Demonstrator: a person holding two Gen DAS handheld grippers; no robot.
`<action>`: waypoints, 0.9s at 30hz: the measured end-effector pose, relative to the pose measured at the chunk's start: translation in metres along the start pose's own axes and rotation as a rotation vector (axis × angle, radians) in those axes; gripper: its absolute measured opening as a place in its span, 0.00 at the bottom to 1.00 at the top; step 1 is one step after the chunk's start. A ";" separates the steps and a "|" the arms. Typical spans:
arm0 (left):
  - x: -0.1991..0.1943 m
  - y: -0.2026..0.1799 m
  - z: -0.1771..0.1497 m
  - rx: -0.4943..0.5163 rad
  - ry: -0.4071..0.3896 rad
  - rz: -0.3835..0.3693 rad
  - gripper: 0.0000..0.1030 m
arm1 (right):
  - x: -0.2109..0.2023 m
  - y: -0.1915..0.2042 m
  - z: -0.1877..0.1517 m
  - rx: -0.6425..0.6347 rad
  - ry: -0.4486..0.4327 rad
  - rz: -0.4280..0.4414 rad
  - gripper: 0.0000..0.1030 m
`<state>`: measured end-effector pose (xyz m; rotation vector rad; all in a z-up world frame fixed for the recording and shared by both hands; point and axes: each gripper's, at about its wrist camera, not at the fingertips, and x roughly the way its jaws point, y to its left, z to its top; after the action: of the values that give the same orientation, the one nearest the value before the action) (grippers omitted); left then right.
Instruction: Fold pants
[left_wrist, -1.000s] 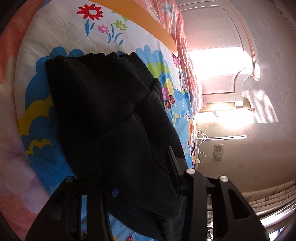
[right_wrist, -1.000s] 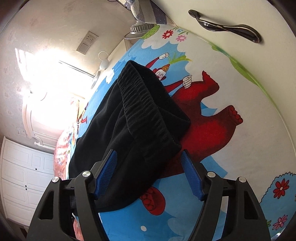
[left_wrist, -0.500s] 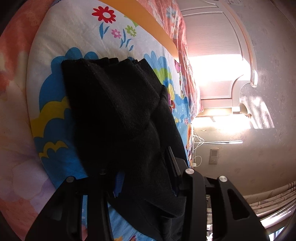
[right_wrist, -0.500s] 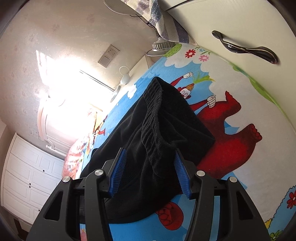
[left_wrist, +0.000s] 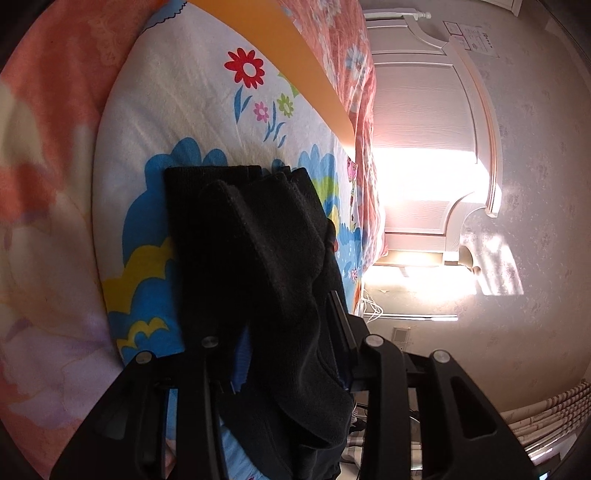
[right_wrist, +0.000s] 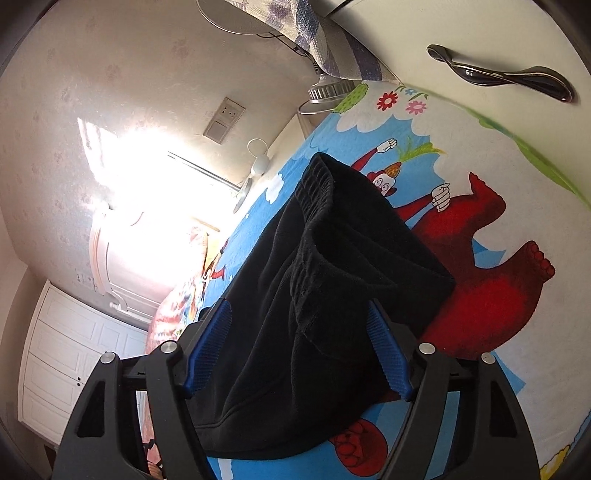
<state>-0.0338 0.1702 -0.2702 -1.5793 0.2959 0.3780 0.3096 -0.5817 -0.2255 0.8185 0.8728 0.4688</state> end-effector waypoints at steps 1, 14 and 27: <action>0.002 -0.003 0.001 0.015 0.007 0.008 0.35 | 0.000 0.001 0.001 -0.002 0.012 -0.022 0.61; 0.012 -0.062 0.008 0.176 0.015 0.156 0.19 | 0.006 0.015 0.012 -0.063 0.118 -0.218 0.38; 0.009 -0.029 0.003 0.131 0.060 0.146 0.22 | 0.000 -0.011 -0.004 0.054 0.096 -0.091 0.62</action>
<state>-0.0139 0.1752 -0.2477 -1.4463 0.4748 0.4164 0.3070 -0.5870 -0.2359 0.8068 1.0109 0.4089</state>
